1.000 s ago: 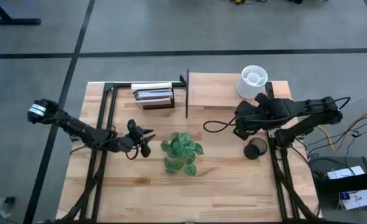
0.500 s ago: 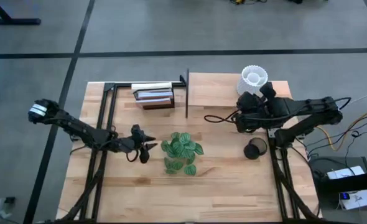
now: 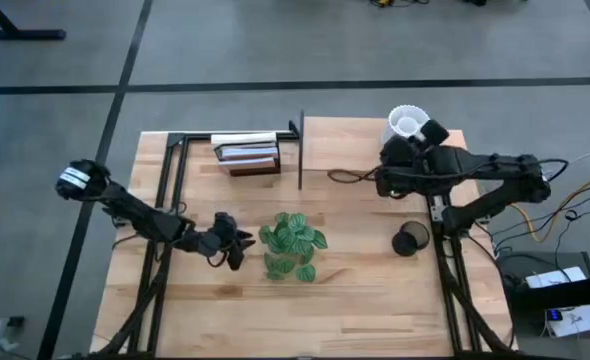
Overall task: Stock shelves
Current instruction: Remove the white pen organizer from the shelf
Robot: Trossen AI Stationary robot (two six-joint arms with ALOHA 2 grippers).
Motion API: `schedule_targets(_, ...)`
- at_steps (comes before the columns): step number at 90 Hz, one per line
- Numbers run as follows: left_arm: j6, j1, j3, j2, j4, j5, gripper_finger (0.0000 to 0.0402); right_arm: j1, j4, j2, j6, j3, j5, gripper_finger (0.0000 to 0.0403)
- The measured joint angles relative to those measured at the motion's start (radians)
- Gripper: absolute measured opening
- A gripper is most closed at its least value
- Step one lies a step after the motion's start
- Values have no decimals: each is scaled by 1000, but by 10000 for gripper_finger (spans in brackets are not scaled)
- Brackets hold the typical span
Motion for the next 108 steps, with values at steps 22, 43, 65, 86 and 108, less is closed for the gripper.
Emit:
schedule_targets(22,6,-76,0,69,150,0,101,-216,4,0,-6,0,-143,18)
schedule_targets(43,6,-161,0,131,260,-4,107,-383,95,0,-66,2,-238,18)
schedule_targets(65,41,-170,0,143,267,-6,114,-431,250,0,-149,50,-309,22)
schedule_targets(86,234,-169,0,94,267,-13,112,-562,268,10,-116,84,-496,84)
schedule_targets(108,526,-159,0,2,255,-24,100,-679,270,10,-79,88,-708,148)
